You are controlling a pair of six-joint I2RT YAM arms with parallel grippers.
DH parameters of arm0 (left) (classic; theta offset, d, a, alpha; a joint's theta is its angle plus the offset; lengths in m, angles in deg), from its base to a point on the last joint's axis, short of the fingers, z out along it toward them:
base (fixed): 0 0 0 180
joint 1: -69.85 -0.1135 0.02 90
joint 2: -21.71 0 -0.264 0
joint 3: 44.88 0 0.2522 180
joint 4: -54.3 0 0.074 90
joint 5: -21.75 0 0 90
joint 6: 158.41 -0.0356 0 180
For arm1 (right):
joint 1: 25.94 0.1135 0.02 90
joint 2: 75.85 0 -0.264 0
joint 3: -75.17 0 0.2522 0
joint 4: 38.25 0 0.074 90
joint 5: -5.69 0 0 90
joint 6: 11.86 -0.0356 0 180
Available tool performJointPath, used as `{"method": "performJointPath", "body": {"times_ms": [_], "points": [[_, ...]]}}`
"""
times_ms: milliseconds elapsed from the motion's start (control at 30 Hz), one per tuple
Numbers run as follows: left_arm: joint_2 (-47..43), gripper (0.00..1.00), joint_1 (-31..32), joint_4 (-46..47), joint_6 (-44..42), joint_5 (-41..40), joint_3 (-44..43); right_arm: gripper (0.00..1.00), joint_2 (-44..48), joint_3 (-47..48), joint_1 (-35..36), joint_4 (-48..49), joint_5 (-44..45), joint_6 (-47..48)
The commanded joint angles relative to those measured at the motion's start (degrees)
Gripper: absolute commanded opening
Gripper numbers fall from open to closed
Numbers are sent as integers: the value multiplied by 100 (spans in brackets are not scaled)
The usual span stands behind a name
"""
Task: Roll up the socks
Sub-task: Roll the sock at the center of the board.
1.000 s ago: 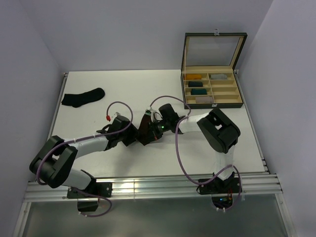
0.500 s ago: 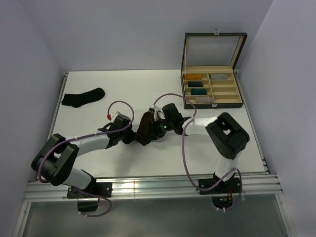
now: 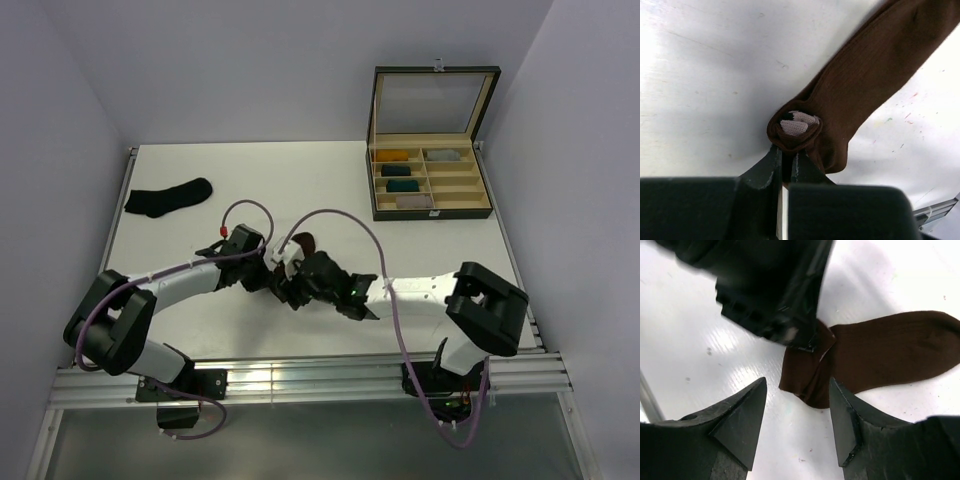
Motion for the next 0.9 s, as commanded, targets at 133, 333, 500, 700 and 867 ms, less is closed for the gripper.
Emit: {"method": "performJointPath", "body": {"times_ms": [133,333,500,700,867], "points": [[212,0,-192,-593,-529,304,-209,61,-794,476,1000,330,2099,990],[309,0,-254,-558,-608,480,-253,61,-1497,687,1326,612,2661,1272],[362,0,-254,-540,-643,568,-279,59,-1919,793,1353,831,3031,1500],[353,0,-272,-540,-731,621,-306,28,-2271,890,1336,753,3093,1510],[230,5,-315,-329,-679,779,-174,0,-2018,802,1230,411,2332,1080]]}}
